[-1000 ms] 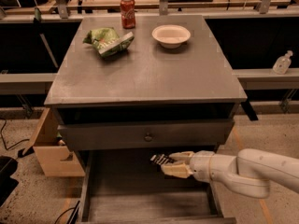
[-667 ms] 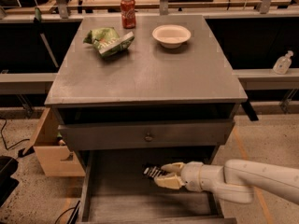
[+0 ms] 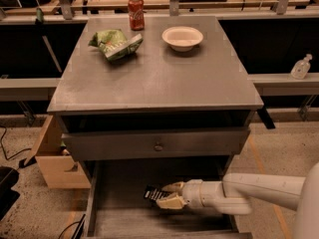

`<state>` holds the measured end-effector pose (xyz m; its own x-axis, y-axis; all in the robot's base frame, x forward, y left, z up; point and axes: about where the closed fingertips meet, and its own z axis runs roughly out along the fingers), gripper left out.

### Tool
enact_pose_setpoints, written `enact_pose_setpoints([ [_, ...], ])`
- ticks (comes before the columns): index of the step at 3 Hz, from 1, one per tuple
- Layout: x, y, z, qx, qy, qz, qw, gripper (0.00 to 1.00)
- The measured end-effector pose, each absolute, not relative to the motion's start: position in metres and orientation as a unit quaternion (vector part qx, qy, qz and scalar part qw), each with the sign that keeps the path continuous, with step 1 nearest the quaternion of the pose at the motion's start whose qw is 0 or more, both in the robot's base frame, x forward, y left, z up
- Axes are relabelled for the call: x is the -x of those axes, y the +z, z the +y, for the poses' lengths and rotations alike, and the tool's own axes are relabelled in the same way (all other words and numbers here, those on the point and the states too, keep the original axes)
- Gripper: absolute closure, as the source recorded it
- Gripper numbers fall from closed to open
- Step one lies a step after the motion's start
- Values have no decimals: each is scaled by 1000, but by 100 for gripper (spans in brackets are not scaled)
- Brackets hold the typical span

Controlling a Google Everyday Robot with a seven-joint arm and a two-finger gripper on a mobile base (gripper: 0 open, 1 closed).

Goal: Place rxbar chocolate into middle drawer

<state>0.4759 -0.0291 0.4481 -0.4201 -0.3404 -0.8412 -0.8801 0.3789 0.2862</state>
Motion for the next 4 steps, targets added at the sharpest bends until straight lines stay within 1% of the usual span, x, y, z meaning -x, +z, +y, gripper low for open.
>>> enact_pose_setpoints([
  [2, -475, 448, -25, 408, 384, 750, 353, 35],
  [3, -475, 448, -24, 409, 385, 749, 352, 13],
  [4, -475, 448, -22, 409, 386, 748, 352, 0],
])
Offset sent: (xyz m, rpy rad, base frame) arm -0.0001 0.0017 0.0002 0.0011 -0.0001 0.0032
